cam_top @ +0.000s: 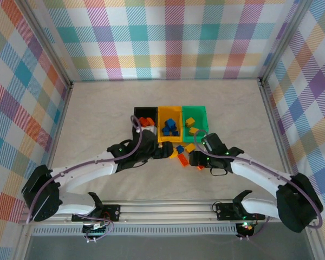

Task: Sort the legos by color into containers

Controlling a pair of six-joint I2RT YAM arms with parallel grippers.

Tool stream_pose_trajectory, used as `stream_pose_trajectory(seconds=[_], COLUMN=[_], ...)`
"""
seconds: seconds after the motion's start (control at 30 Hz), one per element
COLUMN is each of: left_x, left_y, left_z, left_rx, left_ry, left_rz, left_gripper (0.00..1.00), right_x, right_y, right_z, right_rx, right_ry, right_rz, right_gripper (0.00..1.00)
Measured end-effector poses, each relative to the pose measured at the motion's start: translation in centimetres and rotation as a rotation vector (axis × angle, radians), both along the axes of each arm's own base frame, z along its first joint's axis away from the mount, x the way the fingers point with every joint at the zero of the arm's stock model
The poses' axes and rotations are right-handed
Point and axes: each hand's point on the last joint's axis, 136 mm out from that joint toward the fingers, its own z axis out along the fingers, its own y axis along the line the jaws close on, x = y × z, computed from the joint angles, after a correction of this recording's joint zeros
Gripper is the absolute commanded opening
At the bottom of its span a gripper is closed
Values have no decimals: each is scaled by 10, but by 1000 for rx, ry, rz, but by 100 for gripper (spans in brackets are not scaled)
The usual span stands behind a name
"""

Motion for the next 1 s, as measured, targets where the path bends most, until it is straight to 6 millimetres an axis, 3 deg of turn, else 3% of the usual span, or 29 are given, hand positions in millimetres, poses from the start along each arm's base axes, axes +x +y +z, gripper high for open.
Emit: stream_pose_trajectory(seconds=[0.2,0.43,1.0], left_x=[-11,-7,-4], left_y=[25,48,57], left_z=[3,-5,2], left_rx=[-41,-62,-86], left_ry=[-22,-5,-20], left_rz=[60,148,178], left_gripper=[100,100,100], right_x=[-2,3,-2], right_y=[-3,1,13], right_z=[-23,-30,-27], right_rx=[-62,-91,-104], right_ry=[62,93,89], right_rz=[17,35,95], right_gripper=[66,59,35])
